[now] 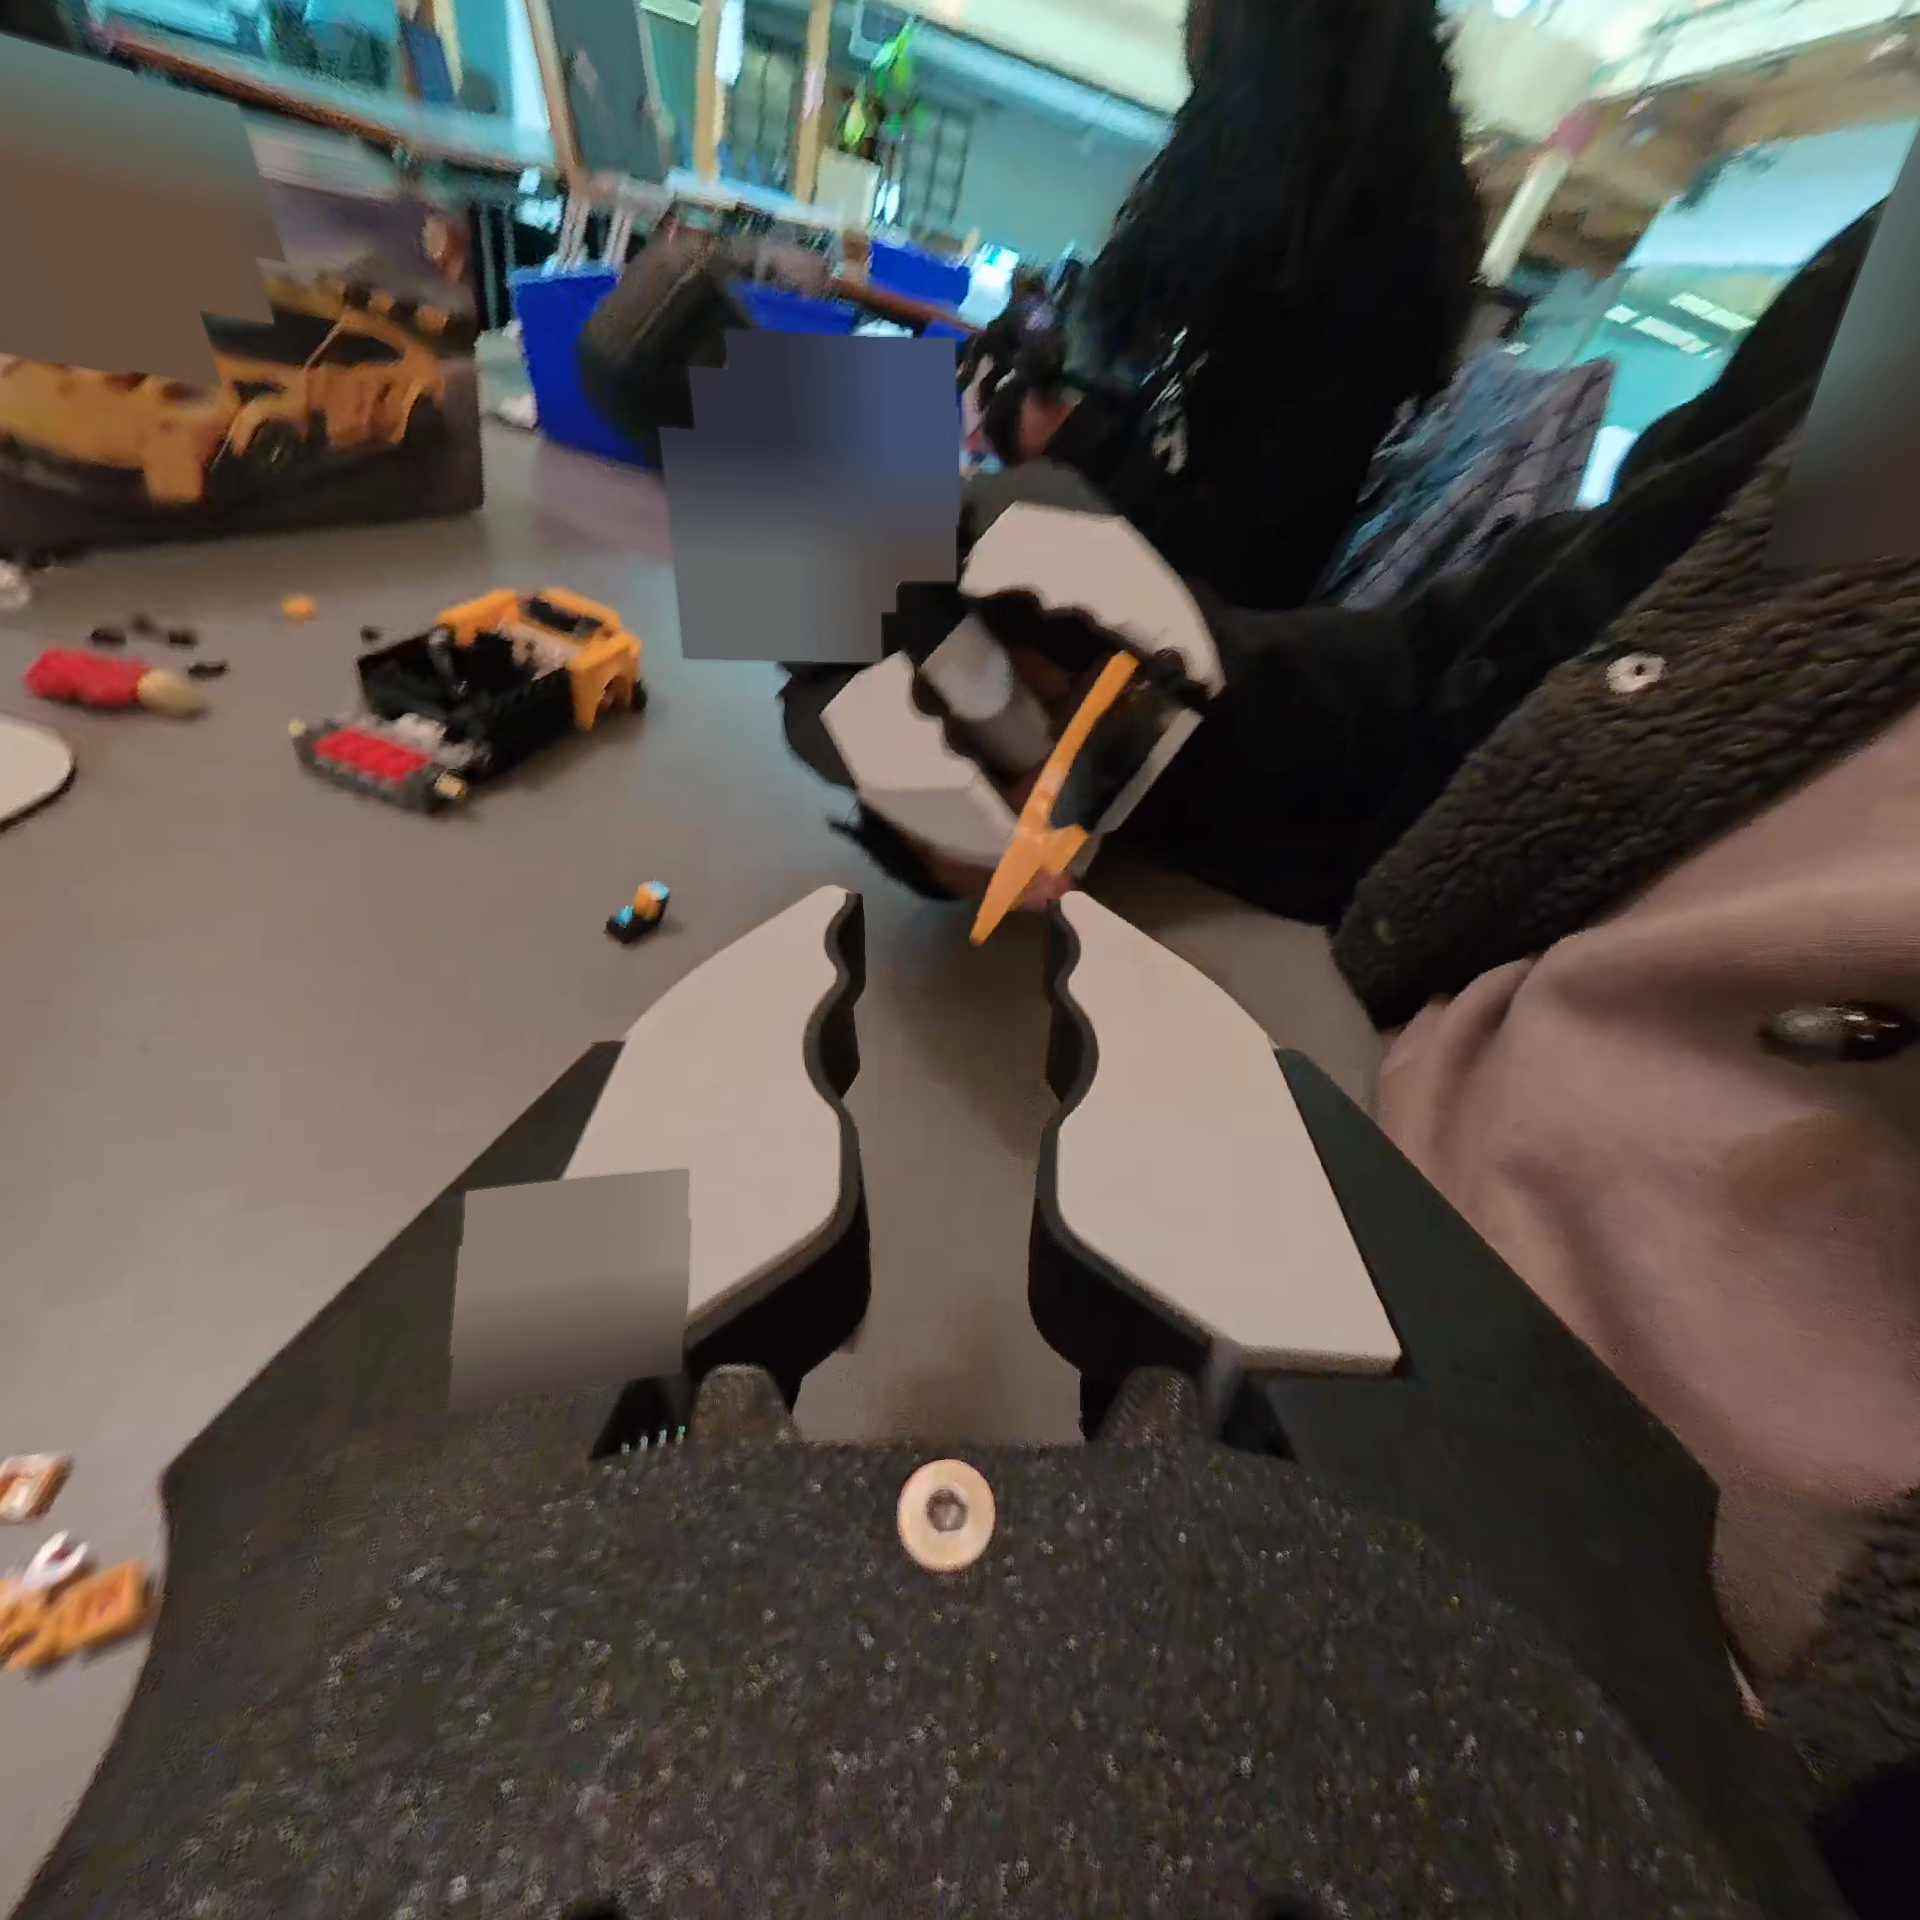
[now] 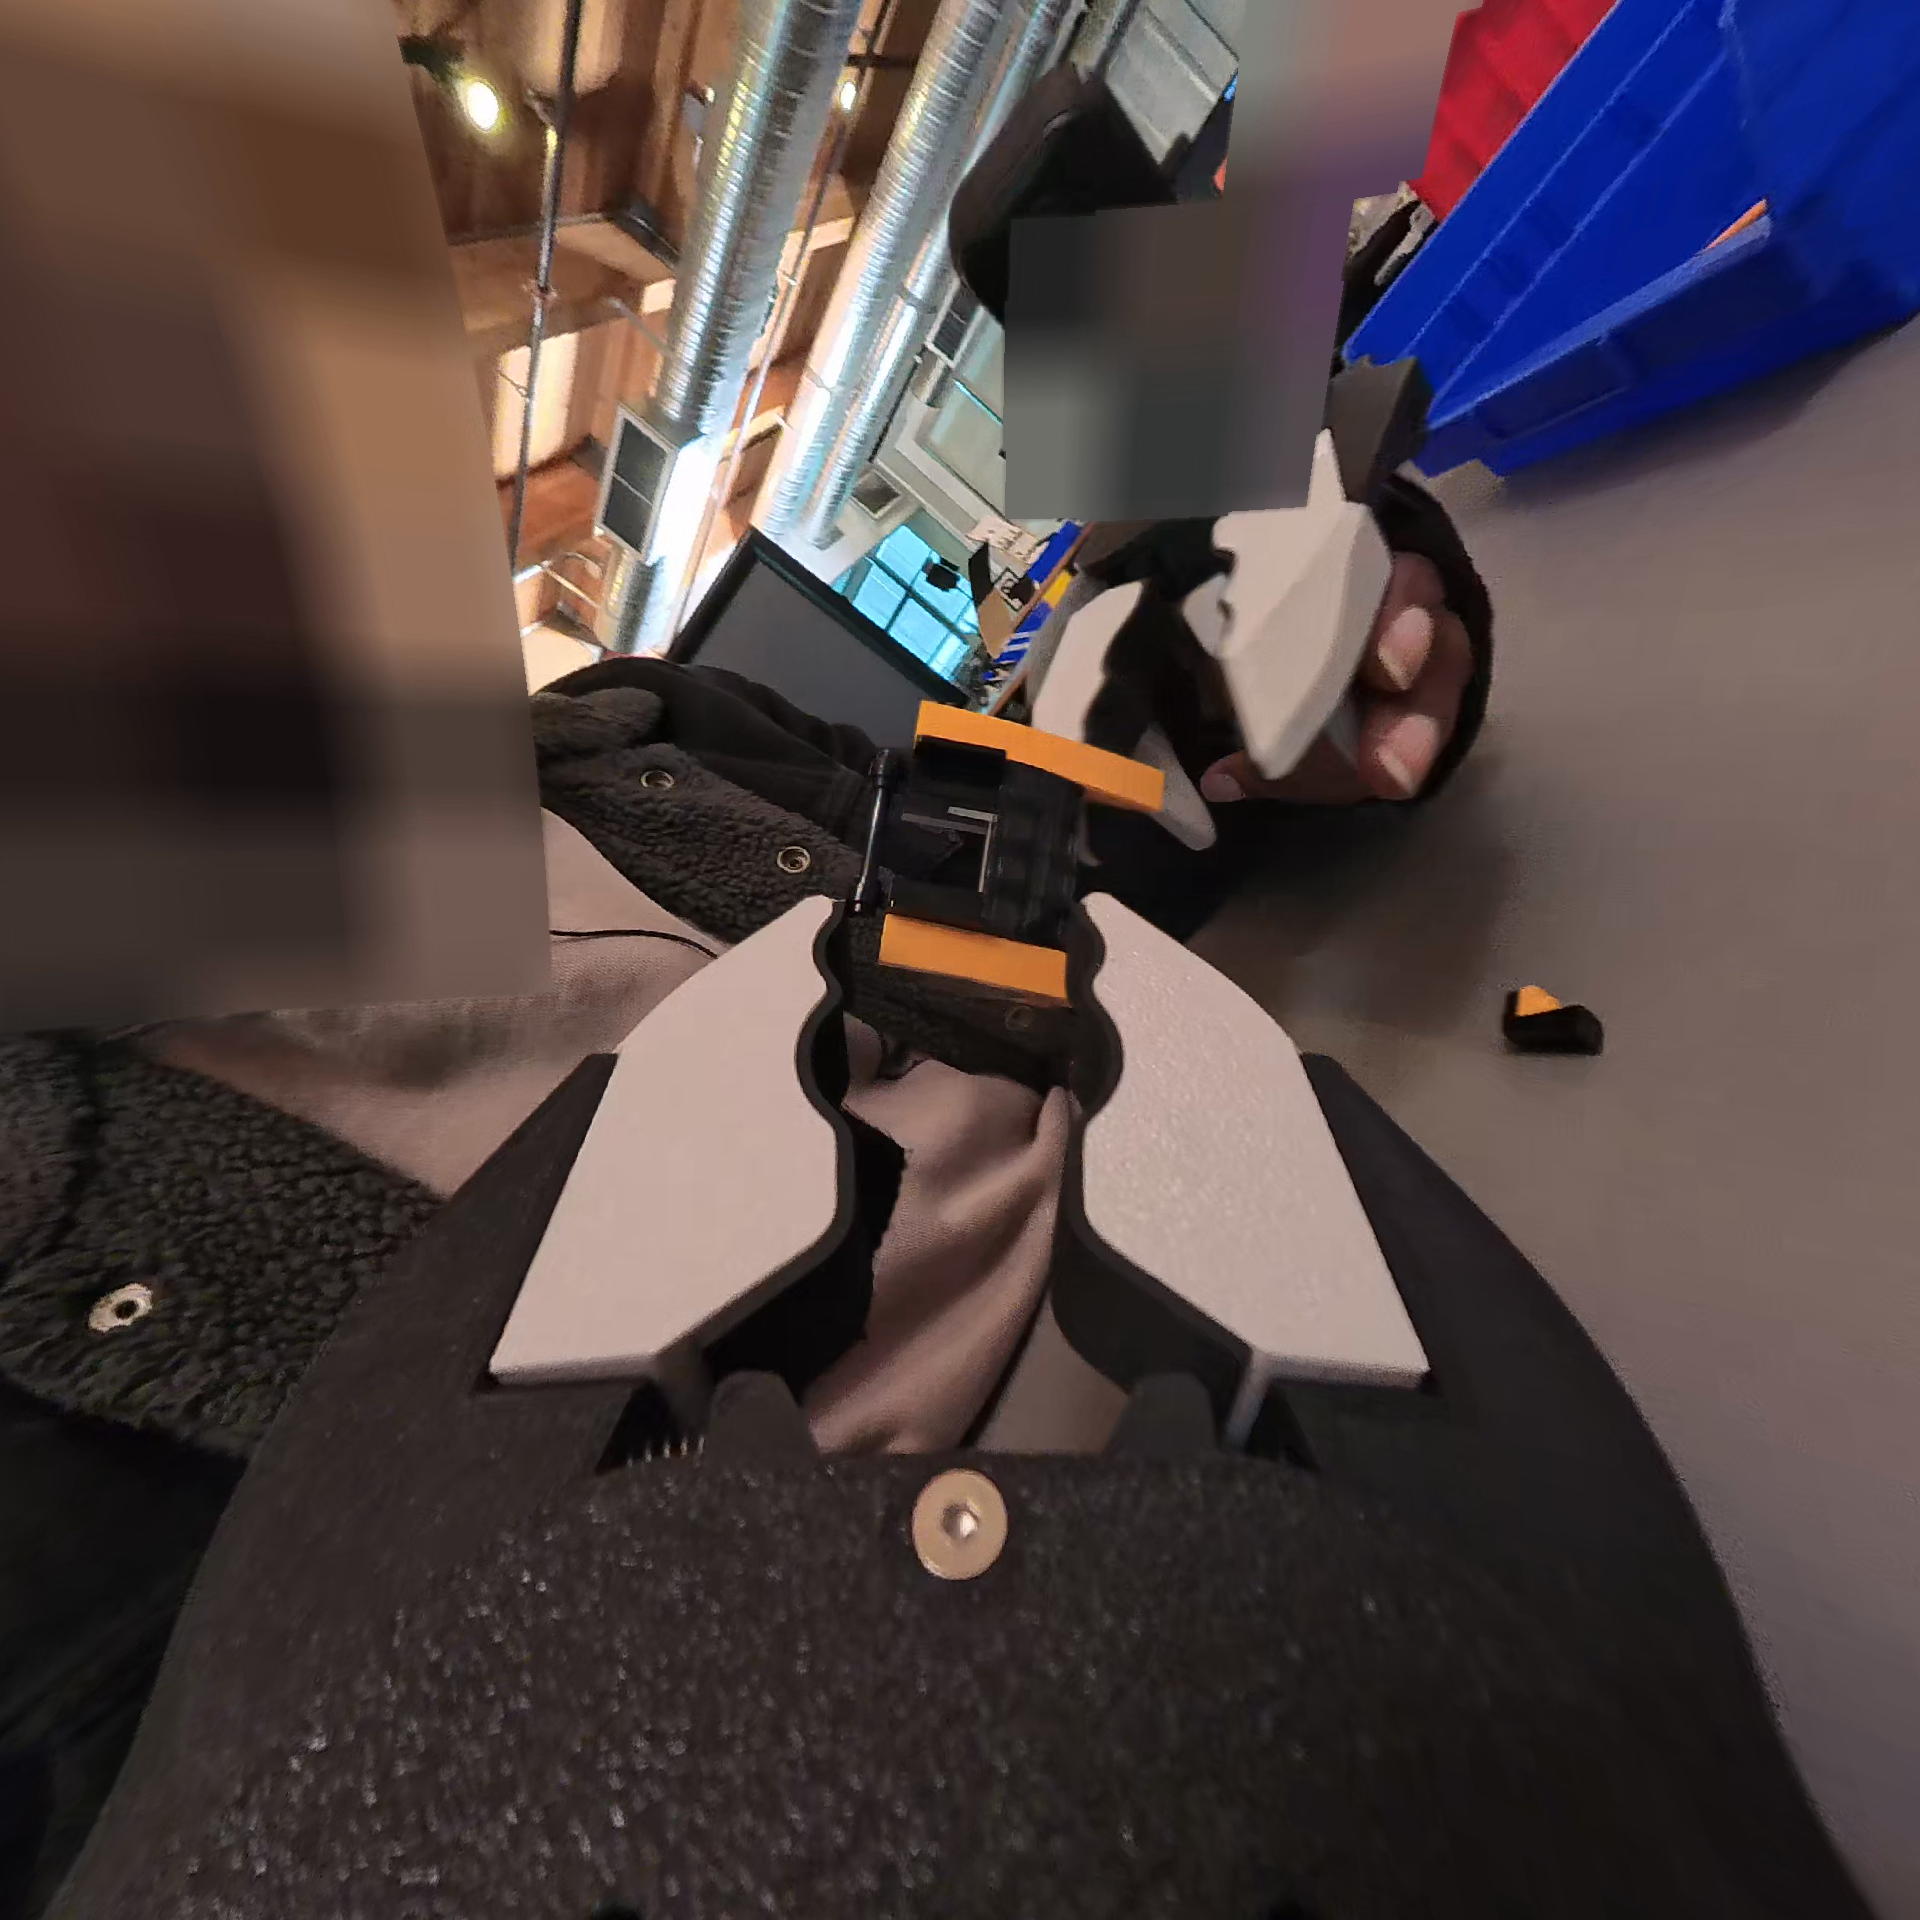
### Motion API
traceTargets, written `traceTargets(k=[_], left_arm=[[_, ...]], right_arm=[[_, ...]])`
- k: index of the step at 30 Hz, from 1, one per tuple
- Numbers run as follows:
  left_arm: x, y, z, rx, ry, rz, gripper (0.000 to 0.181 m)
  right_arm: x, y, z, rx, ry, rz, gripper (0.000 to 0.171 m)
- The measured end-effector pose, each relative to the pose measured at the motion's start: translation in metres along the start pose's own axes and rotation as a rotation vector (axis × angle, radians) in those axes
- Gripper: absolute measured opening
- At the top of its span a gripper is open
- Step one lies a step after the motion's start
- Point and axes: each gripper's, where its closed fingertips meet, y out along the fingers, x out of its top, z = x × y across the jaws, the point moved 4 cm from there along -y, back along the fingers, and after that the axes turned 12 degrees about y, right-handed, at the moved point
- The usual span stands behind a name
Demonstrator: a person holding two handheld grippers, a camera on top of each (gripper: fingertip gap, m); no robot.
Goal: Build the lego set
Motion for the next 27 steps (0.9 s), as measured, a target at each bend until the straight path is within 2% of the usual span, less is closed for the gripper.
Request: traceTargets(k=[5,9,12,16,18,22,27], left_arm=[[0.015,0.0,-0.016,-0.079,0.047,-0.112,0.019],[0.015,-0.001,-0.012,-0.077,-0.043,-0.101,0.015],[0.014,-0.004,-0.002,-0.09,-0.239,-0.112,0.01],[0.007,-0.006,0.01,-0.11,-0.466,-0.144,0.01],[0.003,-0.006,0.014,-0.131,-0.578,-0.163,0.01],[-0.002,-0.007,0.019,-0.167,-0.732,-0.207,0.01],[-0.002,-0.007,0.018,-0.191,-0.748,-0.221,0.01]], right_arm=[[0.0,0.003,-0.002,0.033,0.032,-0.007,0.04],[0.007,-0.003,-0.003,0.021,0.031,-0.073,0.035],[0.019,-0.014,-0.005,-0.103,-0.108,-0.158,0.038],[0.023,-0.019,-0.015,-0.443,-0.393,-0.127,0.042],[0.021,-0.014,-0.016,-0.512,-0.492,-0.094,0.042],[0.013,-0.004,-0.019,-0.495,-0.496,-0.05,0.041],[0.018,-0.002,-0.018,-0.382,-0.377,-0.149,0.025]])
